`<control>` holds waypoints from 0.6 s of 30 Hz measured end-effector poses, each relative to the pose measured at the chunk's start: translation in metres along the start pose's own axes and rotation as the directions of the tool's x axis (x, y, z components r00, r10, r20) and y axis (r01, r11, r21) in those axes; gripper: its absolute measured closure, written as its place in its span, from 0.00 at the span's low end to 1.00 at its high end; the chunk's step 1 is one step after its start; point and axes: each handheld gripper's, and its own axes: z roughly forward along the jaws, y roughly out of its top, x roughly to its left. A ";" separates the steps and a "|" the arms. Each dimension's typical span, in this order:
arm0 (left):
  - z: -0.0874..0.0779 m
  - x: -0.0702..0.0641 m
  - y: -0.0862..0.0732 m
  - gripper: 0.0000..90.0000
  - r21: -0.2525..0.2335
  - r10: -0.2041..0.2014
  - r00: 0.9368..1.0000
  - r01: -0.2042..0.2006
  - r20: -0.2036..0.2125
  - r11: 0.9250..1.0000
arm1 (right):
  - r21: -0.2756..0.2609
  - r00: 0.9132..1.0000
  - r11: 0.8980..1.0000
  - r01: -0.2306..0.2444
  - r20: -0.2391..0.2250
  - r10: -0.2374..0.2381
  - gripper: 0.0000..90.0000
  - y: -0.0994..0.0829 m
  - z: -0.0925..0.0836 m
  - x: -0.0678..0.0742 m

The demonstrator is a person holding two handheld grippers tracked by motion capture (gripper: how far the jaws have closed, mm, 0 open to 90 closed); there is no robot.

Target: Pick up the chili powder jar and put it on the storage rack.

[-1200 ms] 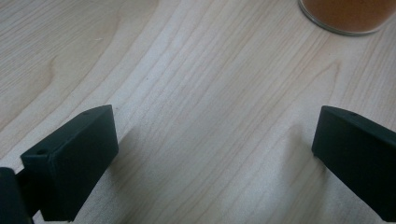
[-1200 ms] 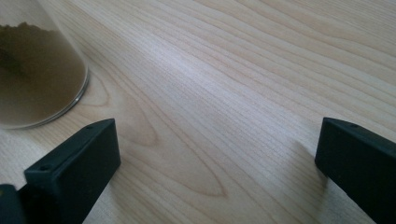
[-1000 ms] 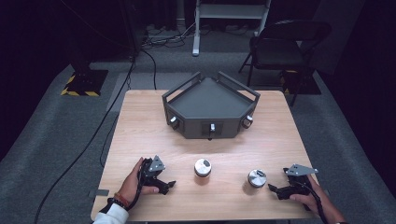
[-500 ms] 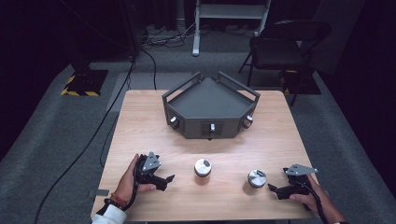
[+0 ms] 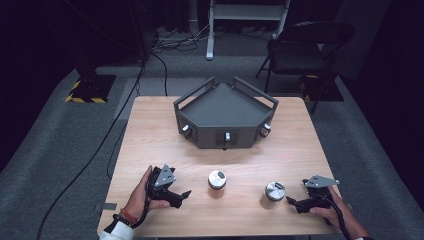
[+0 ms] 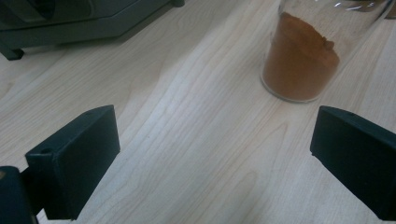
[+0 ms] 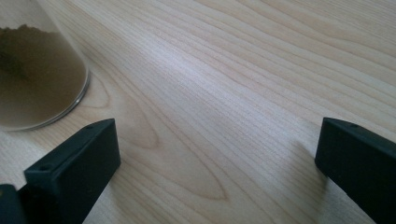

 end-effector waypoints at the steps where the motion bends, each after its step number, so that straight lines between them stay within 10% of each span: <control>1: 0.000 0.000 0.000 0.01 0.000 0.000 1.000 0.000 0.000 1.000 | 0.000 1.000 1.000 0.000 0.000 0.000 0.00 0.000 0.000 0.000; 18: 0.015 -0.009 0.013 0.01 0.004 0.018 0.997 -0.018 0.071 1.000 | 0.000 1.000 1.000 0.002 -0.001 -0.002 0.00 0.000 0.000 0.000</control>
